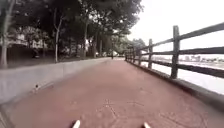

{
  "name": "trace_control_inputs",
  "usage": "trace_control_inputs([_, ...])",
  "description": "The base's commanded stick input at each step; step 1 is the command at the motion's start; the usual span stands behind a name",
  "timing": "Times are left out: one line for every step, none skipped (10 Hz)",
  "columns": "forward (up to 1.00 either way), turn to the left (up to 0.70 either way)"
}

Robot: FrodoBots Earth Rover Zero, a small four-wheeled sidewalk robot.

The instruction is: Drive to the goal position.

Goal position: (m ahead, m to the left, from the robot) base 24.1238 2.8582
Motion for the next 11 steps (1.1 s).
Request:
trace_control_inputs([0.7,0.0])
trace_control_inputs([0.7,0.0])
trace_control_inputs([0.7,0.0])
trace_control_inputs([0.7,0.0])
trace_control_inputs([0.7,0.0])
trace_control_inputs([0.7,0.0])
trace_control_inputs([0.7,0.0])
trace_control_inputs([0.7,0.0])
trace_control_inputs([0.7,0.0])
trace_control_inputs([0.7,0.0])
trace_control_inputs([0.7,0.0])
